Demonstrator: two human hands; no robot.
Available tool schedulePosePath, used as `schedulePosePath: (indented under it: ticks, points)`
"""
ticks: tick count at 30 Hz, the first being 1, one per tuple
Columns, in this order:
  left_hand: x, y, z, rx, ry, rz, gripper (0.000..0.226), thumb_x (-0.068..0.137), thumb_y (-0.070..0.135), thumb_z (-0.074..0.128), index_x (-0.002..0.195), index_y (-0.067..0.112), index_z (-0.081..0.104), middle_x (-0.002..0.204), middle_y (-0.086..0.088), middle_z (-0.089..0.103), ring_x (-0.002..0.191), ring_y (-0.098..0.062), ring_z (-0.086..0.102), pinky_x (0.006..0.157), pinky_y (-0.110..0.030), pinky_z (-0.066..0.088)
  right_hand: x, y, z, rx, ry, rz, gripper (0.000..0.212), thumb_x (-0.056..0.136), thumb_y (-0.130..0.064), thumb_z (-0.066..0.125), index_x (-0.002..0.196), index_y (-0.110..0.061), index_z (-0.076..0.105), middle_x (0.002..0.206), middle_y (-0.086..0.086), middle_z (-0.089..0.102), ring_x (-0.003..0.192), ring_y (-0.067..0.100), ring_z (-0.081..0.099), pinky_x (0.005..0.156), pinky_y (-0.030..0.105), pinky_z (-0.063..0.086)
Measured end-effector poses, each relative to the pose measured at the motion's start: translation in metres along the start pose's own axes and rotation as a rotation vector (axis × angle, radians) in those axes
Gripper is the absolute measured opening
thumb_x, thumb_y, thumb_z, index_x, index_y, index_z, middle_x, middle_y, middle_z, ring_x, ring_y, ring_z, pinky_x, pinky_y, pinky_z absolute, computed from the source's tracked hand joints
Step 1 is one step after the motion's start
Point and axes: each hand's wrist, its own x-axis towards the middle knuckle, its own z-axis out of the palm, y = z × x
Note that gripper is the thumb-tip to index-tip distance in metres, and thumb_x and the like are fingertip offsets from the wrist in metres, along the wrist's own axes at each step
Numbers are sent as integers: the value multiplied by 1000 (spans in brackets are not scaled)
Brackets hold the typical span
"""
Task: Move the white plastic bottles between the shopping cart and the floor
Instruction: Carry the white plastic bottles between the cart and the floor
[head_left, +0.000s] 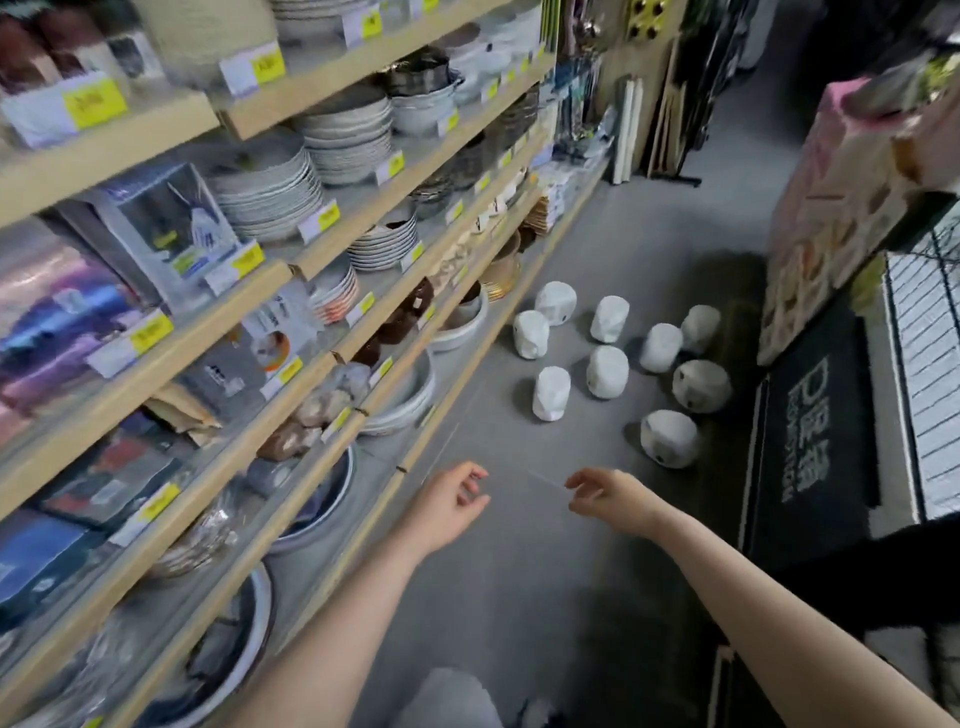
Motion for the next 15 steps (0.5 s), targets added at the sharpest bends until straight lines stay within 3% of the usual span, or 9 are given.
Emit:
schedulePosePath:
  ticks: [5, 9, 15]
  points:
    - [82, -7, 13, 9, -55, -85, 22, 88, 20, 64, 109, 15, 58, 94, 2, 59, 75, -8, 58, 78, -27, 49, 73, 33, -68, -20, -24, -13, 34, 88, -25, 63, 121, -21, 57, 115, 1, 61, 98, 12, 57, 83, 19, 42]
    - [166, -4, 14, 18, -72, -102, 23, 90, 26, 61, 111, 20, 57, 98, 5, 59, 83, -9, 61, 80, -24, 49, 140, 53, -121, -35, -9, -6, 33, 93, -22, 55, 125, -18, 53, 119, 4, 59, 107, 17, 56, 93, 27, 43]
    - [334, 24, -6, -29, -12, -90, 27, 91, 30, 59, 116, 25, 54, 97, 11, 56, 89, -11, 60, 86, -35, 51, 258, 64, -215, -35, -44, 82, 39, 92, -25, 56, 130, -24, 47, 126, 0, 51, 112, 19, 54, 90, 25, 44]
